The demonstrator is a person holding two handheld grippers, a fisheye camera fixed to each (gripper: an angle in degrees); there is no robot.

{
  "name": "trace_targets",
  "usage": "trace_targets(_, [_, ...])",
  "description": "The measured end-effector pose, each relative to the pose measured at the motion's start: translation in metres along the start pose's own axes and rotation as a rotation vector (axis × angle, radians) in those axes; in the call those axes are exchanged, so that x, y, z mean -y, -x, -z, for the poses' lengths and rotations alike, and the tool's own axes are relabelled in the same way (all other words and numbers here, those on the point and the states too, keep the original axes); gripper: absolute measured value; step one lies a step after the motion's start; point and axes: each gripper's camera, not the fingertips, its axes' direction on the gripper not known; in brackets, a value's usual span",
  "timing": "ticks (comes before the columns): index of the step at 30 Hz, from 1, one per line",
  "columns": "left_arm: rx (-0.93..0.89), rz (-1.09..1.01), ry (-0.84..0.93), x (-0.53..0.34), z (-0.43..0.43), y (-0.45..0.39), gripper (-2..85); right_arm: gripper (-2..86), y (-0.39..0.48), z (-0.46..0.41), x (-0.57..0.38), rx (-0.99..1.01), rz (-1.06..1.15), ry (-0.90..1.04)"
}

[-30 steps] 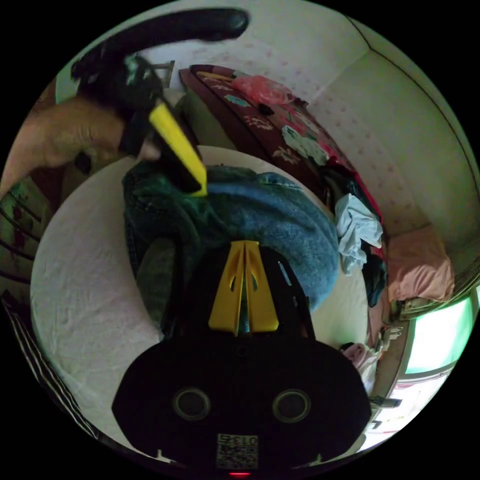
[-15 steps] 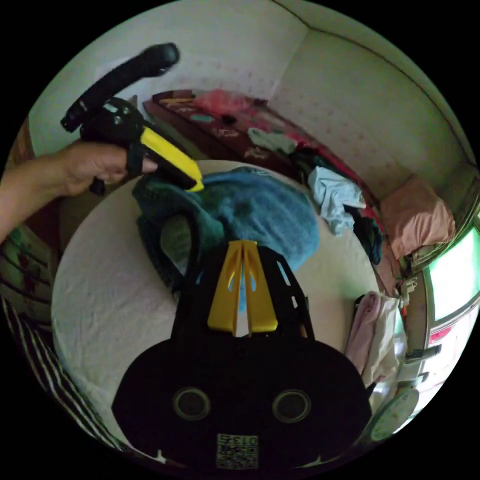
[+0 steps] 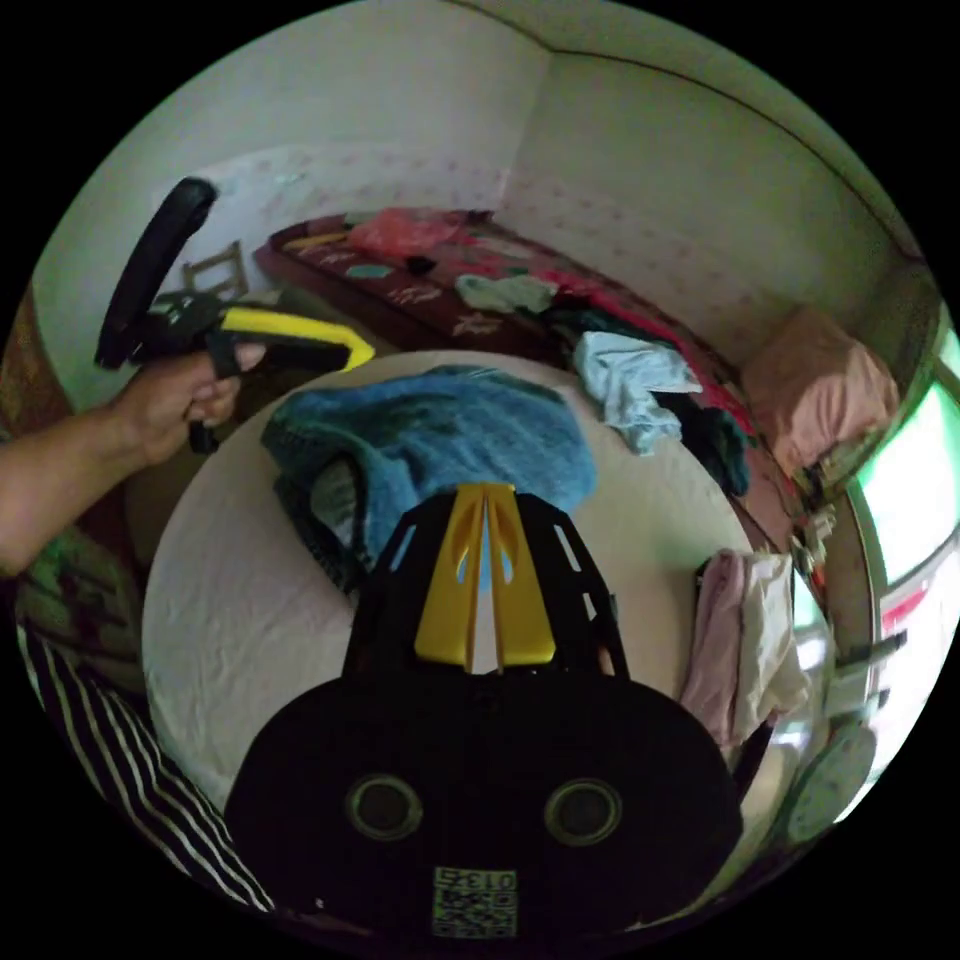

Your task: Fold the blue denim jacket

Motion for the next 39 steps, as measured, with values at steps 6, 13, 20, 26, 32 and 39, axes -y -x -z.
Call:
trace_targets(6, [-0.031,-0.139,0.305,0.010,-0.068,-0.047,0.0,0.2,-0.008,-0.057,-0.030,0.060,0.081,0.078])
trace_targets(13, [-0.036,-0.147,0.345,0.046,-0.062,-0.056,0.3,3.7,-0.096,-0.043,-0.061,0.185,-0.065,0.114])
trace_targets(20, [0.007,0.000,-0.119,0.134,0.013,-0.067,6.7,9.7,-0.282,-0.008,-0.212,-0.015,-0.626,0.096])
trace_targets(26, [-0.323,-0.132,0.070,0.251,-0.132,-0.171,14.1,16.7,-0.433,-0.029,-0.309,-0.045,-0.985,0.130])
trace_targets(32, [-0.505,-0.152,0.273,0.343,-0.288,-0.268,17.2,19.7,-0.510,-0.068,-0.341,0.018,-1.051,0.114])
trace_targets(39, [-0.718,-0.079,0.396,0.392,-0.376,-0.304,15.8,18.3,-0.553,-0.097,-0.360,0.095,-1.024,0.109])
